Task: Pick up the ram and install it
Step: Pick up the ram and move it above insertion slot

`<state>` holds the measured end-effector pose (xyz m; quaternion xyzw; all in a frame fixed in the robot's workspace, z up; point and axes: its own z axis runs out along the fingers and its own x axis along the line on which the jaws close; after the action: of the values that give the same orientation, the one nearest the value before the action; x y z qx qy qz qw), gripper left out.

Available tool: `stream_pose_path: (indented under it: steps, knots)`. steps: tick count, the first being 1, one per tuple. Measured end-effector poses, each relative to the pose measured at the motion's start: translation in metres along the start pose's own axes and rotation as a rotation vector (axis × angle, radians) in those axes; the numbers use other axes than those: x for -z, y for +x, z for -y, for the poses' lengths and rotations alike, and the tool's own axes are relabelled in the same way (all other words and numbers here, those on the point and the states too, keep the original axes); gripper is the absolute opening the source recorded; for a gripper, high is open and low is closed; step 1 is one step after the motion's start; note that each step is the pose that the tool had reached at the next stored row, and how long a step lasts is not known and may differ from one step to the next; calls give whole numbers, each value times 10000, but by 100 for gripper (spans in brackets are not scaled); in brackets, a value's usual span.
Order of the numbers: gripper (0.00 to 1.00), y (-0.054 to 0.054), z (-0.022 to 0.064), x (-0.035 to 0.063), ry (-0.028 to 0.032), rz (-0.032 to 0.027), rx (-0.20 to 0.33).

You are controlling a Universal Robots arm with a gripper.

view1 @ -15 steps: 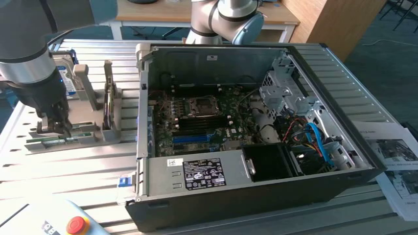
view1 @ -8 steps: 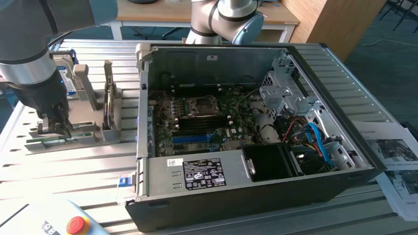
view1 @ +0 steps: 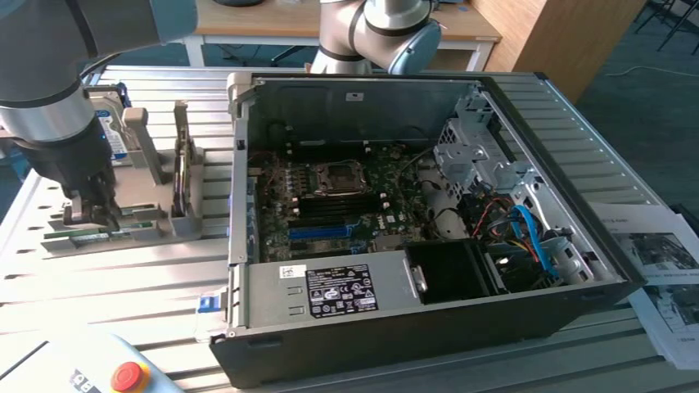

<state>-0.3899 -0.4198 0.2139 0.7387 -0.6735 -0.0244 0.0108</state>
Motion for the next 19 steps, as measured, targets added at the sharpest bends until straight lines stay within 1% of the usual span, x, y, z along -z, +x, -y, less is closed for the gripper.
stream_pose_path:
  steps: [5,17,19]
  knots:
    - [31,1,2,-53,-3,-1,0]
    - [31,-21,5,-63,-4,-2,0]
    - [31,-21,6,-85,-3,-2,0]
